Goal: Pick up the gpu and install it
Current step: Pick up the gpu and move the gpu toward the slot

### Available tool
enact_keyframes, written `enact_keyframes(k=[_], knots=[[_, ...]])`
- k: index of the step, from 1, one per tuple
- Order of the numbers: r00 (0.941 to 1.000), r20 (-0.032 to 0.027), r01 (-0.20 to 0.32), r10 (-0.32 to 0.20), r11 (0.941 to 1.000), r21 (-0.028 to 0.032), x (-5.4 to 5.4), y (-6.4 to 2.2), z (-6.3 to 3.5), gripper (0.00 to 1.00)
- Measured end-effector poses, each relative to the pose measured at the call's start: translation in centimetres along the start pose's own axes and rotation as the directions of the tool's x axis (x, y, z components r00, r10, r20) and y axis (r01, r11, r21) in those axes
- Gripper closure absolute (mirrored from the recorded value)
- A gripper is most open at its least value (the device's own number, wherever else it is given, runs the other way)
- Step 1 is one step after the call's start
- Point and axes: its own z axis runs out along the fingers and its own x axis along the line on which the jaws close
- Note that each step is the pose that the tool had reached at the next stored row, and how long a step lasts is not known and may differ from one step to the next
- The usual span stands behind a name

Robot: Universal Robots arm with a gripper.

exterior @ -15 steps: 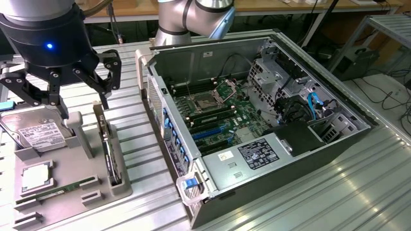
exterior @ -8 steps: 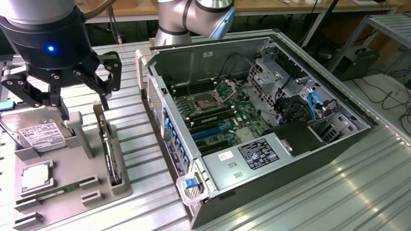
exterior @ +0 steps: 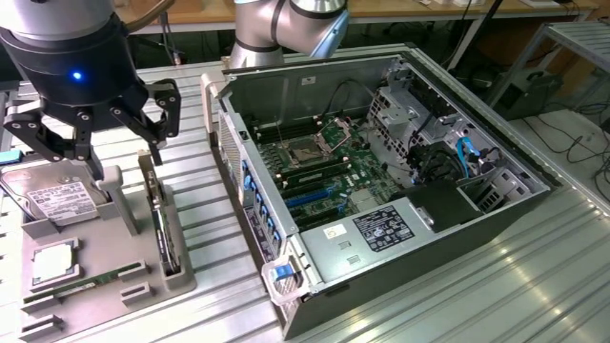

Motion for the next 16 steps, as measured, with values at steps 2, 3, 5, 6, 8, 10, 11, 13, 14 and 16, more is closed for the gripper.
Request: enact_keyframes(k=[2,3,5,6,8,10,11,13,14,16], knots=[[1.0,-0.0001,0.0,0.0,1.0,0.0001,0.0,-0.01,0.28,0.34],[1.0,0.0,0.0,0.0,1.0,0.0001,0.0,-0.02,0.41,0.34],[1.0,-0.0001,0.0,0.0,1.0,0.0001,0.0,-0.03,0.61,0.34],[1.0,-0.0001,0.0,0.0,1.0,0.0001,0.0,-0.03,0.71,0.34],[1.0,-0.0002,0.0,0.0,1.0,0.0001,0.0,-0.04,0.91,0.34],[1.0,-0.0001,0.0,0.0,1.0,0.0001,0.0,-0.05,1.08,0.34],[1.0,-0.0001,0.0,0.0,1.0,0.0001,0.0,-0.05,1.16,0.34],[1.0,-0.0001,0.0,0.0,1.0,0.0001,0.0,-0.06,1.34,0.34],[1.0,-0.0001,0.0,0.0,1.0,0.0001,0.0,-0.07,1.45,0.34],[1.0,-0.0001,0.0,0.0,1.0,0.0001,0.0,-0.07,1.63,0.34]])
